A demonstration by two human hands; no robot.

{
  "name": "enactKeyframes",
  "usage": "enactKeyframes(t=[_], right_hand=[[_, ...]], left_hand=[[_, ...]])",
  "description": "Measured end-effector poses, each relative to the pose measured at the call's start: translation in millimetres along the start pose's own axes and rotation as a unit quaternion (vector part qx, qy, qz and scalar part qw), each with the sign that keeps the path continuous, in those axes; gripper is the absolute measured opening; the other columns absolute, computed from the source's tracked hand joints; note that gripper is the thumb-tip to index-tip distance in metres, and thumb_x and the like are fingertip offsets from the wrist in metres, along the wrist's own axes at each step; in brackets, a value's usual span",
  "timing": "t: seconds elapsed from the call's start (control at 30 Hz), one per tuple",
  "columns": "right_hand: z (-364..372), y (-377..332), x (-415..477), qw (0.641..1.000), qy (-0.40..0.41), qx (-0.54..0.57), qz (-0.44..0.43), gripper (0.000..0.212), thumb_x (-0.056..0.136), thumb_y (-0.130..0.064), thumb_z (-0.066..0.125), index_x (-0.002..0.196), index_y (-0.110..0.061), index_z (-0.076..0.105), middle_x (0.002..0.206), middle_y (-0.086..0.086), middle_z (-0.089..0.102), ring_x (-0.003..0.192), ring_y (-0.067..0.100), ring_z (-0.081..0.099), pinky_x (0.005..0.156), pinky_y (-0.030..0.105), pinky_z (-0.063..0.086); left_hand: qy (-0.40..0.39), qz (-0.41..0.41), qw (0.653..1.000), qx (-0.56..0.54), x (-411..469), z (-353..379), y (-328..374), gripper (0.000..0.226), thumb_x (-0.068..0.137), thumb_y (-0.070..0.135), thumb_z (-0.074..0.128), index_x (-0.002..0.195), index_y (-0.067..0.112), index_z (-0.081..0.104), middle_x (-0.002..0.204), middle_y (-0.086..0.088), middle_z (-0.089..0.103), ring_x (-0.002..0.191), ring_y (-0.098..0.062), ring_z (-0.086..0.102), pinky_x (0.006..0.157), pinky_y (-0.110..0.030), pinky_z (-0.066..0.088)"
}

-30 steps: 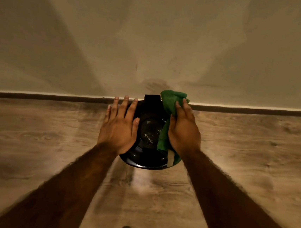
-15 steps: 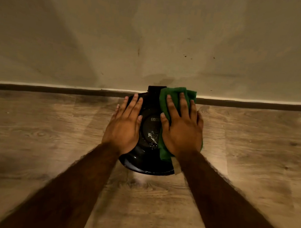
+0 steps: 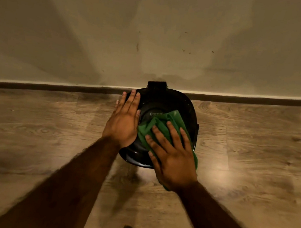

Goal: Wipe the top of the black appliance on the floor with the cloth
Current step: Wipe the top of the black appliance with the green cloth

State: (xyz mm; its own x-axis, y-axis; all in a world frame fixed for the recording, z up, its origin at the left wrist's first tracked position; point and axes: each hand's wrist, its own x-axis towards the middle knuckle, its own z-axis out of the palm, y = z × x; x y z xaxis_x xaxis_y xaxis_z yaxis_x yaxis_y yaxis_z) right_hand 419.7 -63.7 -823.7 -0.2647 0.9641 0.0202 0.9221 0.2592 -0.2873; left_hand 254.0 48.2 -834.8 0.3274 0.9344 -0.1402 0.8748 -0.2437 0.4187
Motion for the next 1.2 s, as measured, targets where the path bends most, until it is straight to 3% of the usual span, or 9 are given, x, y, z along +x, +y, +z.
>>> enactKeyframes(t=[0.07,0.2,0.33,0.43,0.57,0.73,0.97,1.07,1.2], right_hand=[[-1,5,-10,0.999,0.029,0.016,0.033,0.043,0.096,-0.039,0.038,0.134,-0.028,0.051,0.149,-0.002,0.042,0.144,0.028,0.021,0.111,0.053,0.025],[-9,12,0,0.978,0.077,0.075,0.180,0.046,0.095,-0.041,0.031,0.137,-0.028,0.047,0.151,0.000,0.038,0.144,0.029,0.020,0.109,0.051,0.027],[-17,25,65,0.957,0.013,0.096,0.274,0.050,0.096,-0.049,0.024,0.145,-0.039,0.027,0.161,-0.005,0.013,0.147,0.027,0.002,0.113,0.054,0.016],[-14,16,91,0.974,-0.041,0.043,0.218,0.049,0.096,-0.049,0.024,0.144,-0.041,0.025,0.161,-0.008,0.009,0.147,0.030,0.000,0.112,0.059,0.009],[-11,-4,76,0.990,-0.052,0.002,0.128,0.049,0.096,-0.047,0.021,0.143,-0.038,0.034,0.159,-0.011,0.019,0.147,0.027,0.002,0.115,0.058,0.003],[-10,-11,39,0.998,-0.056,0.015,0.038,0.048,0.095,-0.043,0.028,0.139,-0.034,0.043,0.153,-0.011,0.033,0.146,0.024,0.013,0.116,0.053,0.011],[4,-4,-21,0.998,-0.025,0.031,-0.057,0.044,0.095,-0.038,0.039,0.137,-0.030,0.046,0.152,-0.007,0.036,0.146,0.027,0.017,0.113,0.056,0.019],[7,4,-41,0.998,0.020,0.056,-0.021,0.043,0.096,-0.038,0.038,0.137,-0.030,0.047,0.152,-0.006,0.035,0.146,0.027,0.017,0.112,0.056,0.022],[-1,6,-19,0.976,0.080,0.108,0.171,0.046,0.095,-0.040,0.032,0.140,-0.033,0.040,0.153,-0.003,0.029,0.145,0.027,0.013,0.113,0.055,0.022]], left_hand=[[-0.003,0.006,1.000,0.009,1,0,0,0.054,0.103,0.025,0.022,0.153,0.013,0.007,0.163,-0.004,0.004,0.149,-0.021,-0.006,0.121,-0.037,0.001],[-0.006,0.016,1.000,0.014,1,0,-2,0.054,0.103,0.026,0.022,0.153,0.013,0.006,0.163,-0.004,0.003,0.148,-0.019,-0.007,0.120,-0.033,-0.001],[0.000,0.026,1.000,0.003,0,-1,-2,0.053,0.103,0.025,0.023,0.152,0.011,0.009,0.162,-0.006,0.007,0.148,-0.021,-0.006,0.120,-0.035,0.001],[0.010,0.026,1.000,-0.002,0,0,0,0.054,0.101,0.026,0.020,0.152,0.010,0.012,0.162,-0.006,0.010,0.148,-0.022,-0.003,0.120,-0.035,0.001],[0.027,0.008,1.000,-0.009,1,3,-1,0.054,0.100,0.027,0.019,0.152,0.012,0.015,0.162,-0.004,0.012,0.148,-0.018,-0.002,0.120,-0.034,0.001],[0.017,0.007,1.000,-0.008,1,3,-3,0.061,0.092,0.024,0.020,0.152,0.013,0.014,0.162,-0.004,0.012,0.149,-0.022,0.000,0.120,-0.037,0.002],[0.016,0.000,1.000,0.007,3,4,-4,0.055,0.100,0.028,0.018,0.153,0.015,0.014,0.162,-0.003,0.012,0.149,-0.021,0.001,0.119,-0.032,0.001],[0.012,0.006,1.000,0.012,2,3,-5,0.056,0.099,0.030,0.017,0.153,0.015,0.013,0.162,-0.003,0.012,0.148,-0.021,0.000,0.119,-0.032,0.001],[0.009,0.011,1.000,0.010,2,3,-6,0.055,0.100,0.031,0.018,0.153,0.016,0.011,0.162,-0.002,0.009,0.148,-0.017,-0.002,0.119,-0.031,0.002]])
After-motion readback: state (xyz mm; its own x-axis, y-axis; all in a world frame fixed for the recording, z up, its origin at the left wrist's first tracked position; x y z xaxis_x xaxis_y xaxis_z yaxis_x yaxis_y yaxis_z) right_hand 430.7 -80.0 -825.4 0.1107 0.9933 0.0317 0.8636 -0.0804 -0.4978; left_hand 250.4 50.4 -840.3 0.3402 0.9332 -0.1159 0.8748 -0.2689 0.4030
